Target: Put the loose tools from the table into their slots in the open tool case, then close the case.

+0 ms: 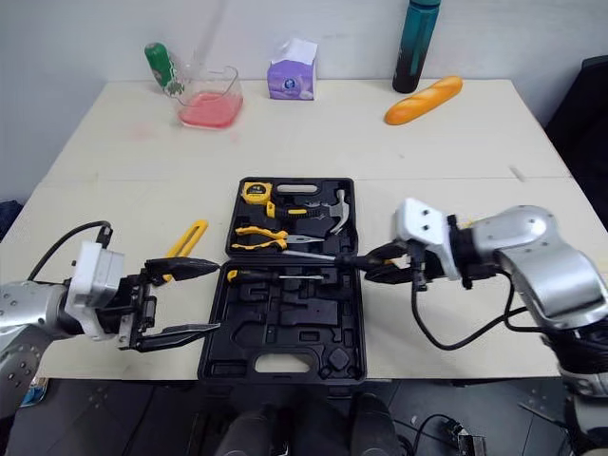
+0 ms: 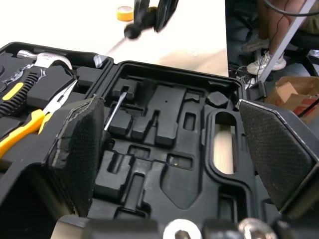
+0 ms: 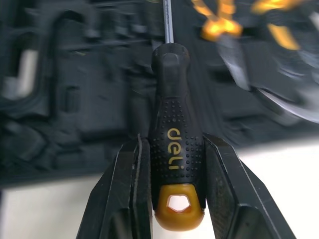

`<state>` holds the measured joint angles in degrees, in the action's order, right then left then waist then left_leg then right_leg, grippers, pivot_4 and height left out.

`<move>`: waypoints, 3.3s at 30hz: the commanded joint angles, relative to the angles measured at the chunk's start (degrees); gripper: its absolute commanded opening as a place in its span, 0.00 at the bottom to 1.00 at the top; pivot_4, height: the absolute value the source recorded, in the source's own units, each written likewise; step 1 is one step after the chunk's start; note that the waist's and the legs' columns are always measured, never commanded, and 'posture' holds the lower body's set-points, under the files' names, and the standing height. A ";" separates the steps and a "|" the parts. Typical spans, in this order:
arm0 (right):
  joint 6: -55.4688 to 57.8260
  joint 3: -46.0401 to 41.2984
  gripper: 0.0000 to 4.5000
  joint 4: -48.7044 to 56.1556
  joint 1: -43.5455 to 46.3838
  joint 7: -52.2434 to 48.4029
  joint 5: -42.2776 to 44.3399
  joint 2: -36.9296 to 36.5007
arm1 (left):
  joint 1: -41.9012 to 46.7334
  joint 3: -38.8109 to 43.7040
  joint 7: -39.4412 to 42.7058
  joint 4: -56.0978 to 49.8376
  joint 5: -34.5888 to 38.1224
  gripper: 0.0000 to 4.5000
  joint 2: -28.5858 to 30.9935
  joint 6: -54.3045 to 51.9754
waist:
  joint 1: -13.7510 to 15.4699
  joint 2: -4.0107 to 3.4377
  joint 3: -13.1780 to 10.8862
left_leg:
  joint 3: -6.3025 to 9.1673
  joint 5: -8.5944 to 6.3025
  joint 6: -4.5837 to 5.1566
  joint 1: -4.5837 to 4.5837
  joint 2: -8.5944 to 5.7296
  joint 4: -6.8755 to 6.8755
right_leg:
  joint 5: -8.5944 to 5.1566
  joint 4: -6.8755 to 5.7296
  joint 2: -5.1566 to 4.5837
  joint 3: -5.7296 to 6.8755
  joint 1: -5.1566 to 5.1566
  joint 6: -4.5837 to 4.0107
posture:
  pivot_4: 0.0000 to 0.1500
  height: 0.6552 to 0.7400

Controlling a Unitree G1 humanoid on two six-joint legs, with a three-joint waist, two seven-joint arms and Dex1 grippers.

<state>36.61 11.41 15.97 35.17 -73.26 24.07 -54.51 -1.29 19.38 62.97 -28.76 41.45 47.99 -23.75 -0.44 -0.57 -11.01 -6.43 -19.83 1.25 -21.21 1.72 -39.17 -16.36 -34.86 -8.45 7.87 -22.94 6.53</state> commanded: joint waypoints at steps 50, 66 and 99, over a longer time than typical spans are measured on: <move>14.04 22.97 0.22 2.60 13.55 5.81 -14.62 12.30 | -10.65 14.29 -2.27 -0.42 -0.78 1.00 5.12 -7.71 | -1.33 0.19 0.07 | -0.46 -0.07 -0.04 -0.23 0.05 -0.03 | -0.03 -0.44 -0.02 -0.31 -0.73 -0.17 | 1.00 1.00; 10.69 15.10 0.73 3.58 13.95 0.96 -10.13 9.17 | -12.63 15.16 -1.57 -1.70 -0.70 1.00 4.81 -7.78 | -0.95 0.28 0.10 | -0.47 -0.08 -0.04 -0.23 0.00 -0.03 | -0.08 -0.53 -0.07 -0.31 -0.76 -0.25 | 1.00 1.00; -27.19 8.36 0.01 -16.04 -2.91 5.53 -13.42 26.39 | -7.99 10.69 -1.92 0.93 -2.41 1.00 4.67 -4.87 | -1.19 0.43 0.18 | -0.55 -0.07 -0.09 -0.12 0.08 -0.02 | -0.10 -0.63 0.00 -0.34 -0.74 -0.29 | 1.00 1.00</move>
<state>10.62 19.90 -0.21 31.76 -68.17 11.06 -28.53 -9.46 30.12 60.90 -27.70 39.12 52.31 -29.33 -1.63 -0.14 -10.83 -6.99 -19.90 1.16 -21.33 1.79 -39.20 -16.46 -35.50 -8.46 7.53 -23.68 6.23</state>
